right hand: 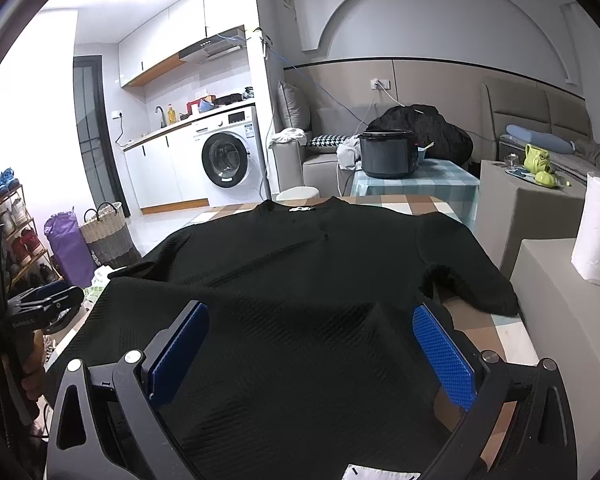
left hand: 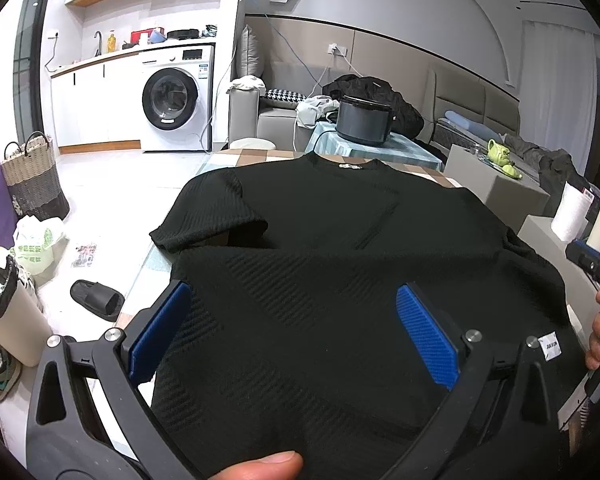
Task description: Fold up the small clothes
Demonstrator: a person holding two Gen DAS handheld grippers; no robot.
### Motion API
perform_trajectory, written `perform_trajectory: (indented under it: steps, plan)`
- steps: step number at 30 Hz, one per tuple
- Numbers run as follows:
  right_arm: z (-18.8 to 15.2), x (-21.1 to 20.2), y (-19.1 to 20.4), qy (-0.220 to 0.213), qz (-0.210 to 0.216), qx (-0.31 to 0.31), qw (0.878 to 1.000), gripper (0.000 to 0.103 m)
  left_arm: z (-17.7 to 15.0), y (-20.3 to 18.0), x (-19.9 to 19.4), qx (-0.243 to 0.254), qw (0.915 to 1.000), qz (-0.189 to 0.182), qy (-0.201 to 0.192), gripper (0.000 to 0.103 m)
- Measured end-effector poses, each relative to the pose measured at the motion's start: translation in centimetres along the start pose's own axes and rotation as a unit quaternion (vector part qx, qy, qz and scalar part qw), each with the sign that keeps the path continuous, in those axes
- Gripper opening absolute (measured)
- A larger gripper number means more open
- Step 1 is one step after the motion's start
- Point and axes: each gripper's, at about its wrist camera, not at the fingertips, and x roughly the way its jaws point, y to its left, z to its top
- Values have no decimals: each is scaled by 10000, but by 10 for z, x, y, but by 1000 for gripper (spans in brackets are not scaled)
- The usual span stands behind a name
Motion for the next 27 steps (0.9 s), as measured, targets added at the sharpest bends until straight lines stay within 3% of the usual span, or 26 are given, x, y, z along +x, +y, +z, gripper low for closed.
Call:
perform_trajectory:
  steps: [6,11,16,23,25,27]
  plan:
    - [8,11,-8,152,-158,126,9997,103,14,4,15,-63,9999,-60,56,102]
    - [18,21,-33,267,-531,752,9954,103,31,11,39,-253,9995,-65,204,102]
    - [27,36,-77,530,-830,1593,9823,103,45,22,59,-293,9992,80,253,102]
    - [28,48,-119,663,-785,2415,9649,94,62,45,87,-390,9983,323,272,102]
    - [25,53,-137,723,-777,2800,9541,94,66,53,95,-448,9980,320,320,102]
    - [20,61,-159,753,-834,3321,9365,94,69,60,102,-520,9977,294,325,94]
